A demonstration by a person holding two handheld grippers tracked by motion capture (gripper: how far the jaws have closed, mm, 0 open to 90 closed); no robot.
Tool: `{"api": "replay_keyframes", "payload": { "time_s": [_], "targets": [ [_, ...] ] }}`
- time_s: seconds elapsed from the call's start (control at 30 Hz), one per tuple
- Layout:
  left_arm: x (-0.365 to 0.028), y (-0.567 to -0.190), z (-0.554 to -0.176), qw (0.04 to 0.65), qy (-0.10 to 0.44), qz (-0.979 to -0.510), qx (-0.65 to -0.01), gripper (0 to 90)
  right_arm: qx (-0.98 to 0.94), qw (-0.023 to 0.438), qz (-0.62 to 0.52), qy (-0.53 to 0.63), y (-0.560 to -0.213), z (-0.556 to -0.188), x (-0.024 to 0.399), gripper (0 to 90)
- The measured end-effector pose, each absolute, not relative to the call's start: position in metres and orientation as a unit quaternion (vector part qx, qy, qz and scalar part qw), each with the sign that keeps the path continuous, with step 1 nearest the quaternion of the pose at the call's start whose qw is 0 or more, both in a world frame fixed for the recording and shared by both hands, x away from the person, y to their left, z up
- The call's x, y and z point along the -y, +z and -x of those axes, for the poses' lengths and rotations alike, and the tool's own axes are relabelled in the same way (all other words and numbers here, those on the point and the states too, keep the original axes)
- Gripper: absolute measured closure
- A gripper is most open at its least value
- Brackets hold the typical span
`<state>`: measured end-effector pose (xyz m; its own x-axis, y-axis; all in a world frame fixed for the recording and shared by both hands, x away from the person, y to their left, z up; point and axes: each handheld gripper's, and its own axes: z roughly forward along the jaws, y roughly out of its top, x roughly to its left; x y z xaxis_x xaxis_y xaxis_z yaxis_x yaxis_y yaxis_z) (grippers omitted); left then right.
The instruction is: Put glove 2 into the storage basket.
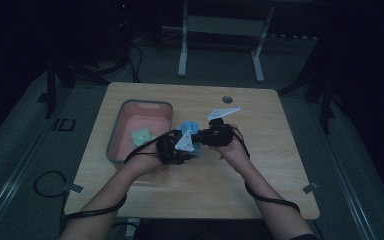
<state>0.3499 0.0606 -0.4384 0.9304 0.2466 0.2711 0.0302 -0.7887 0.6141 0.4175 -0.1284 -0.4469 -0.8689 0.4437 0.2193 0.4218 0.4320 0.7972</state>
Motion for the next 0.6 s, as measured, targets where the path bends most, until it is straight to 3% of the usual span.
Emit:
{"api": "replay_keyframes", "payload": {
  "time_s": [0.6],
  "targets": [
    [-0.099,-0.433,-0.347,0.31,0.174,-0.93,-0.097,74.3,-0.851,0.002,-0.236,0.469,-0.443,-0.422,0.087,76.0]
  ]
}}
